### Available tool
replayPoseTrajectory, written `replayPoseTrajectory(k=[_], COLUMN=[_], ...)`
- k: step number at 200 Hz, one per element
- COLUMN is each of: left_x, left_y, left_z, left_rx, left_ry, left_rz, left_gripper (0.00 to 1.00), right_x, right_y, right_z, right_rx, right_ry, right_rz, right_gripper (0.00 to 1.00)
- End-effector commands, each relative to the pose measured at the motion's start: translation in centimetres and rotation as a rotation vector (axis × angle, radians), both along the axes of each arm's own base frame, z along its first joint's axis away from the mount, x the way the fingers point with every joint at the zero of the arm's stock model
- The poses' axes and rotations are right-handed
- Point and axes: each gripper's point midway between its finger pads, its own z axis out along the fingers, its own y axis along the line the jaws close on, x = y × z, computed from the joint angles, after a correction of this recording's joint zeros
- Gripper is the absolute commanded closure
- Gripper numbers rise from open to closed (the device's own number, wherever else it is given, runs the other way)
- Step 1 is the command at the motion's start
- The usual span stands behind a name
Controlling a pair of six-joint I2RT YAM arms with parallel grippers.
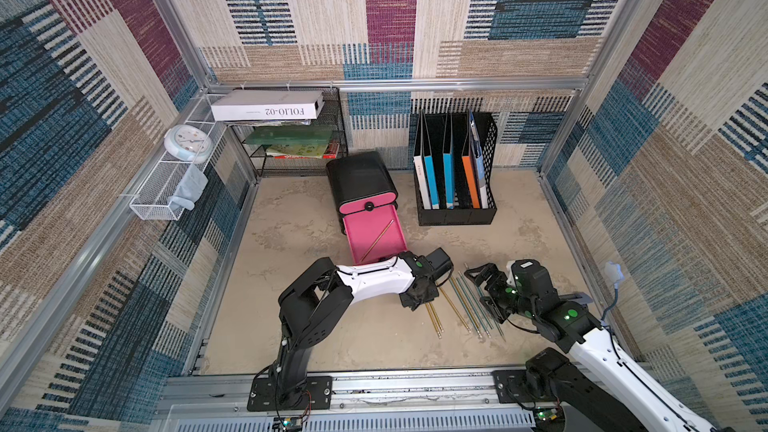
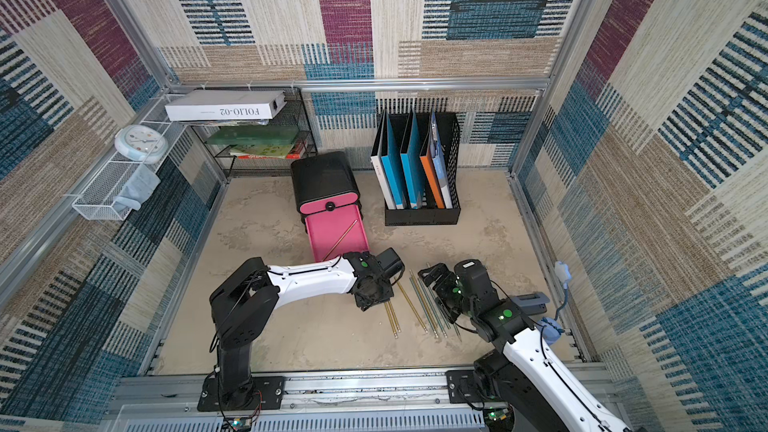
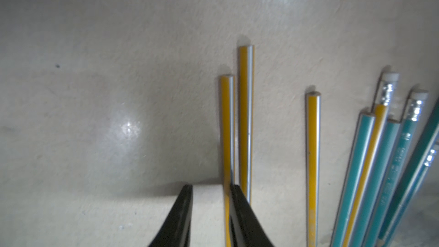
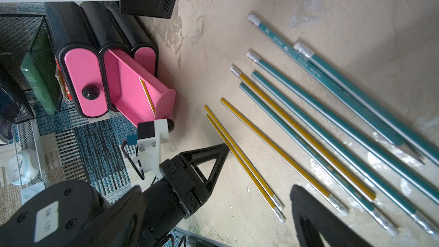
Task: Please place the pencils in the drawer according to their color
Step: Pick up the pencil from the center of the board.
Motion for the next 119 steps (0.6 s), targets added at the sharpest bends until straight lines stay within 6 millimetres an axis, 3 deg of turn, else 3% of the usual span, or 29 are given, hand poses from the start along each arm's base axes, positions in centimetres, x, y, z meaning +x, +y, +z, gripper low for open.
replayPoseTrajectory(k=[1, 67, 119], left_x=[0.0, -0.9, -1.4], left_y=[0.1, 0.7, 1.7], left_z=[-0.2, -1.2, -1.7], left_rx=[0.009, 0.081, 0.114], left_ry=[0.006, 0.073, 0.092], left_rz=[0.007, 0.020, 0.034], left_gripper=[0.69, 0.71, 0.82], right_x=[0.1, 0.1, 0.1], right_y=[0.2, 0.2, 0.1], right_z=[0.1, 0.1, 0.3], right_rx=[0.007, 0.010, 0.015], right_ry=[-0.009, -0.009, -0.016], right_rz=[0.006, 0.004, 0.000], right_gripper=[0.01, 0.01, 0.01])
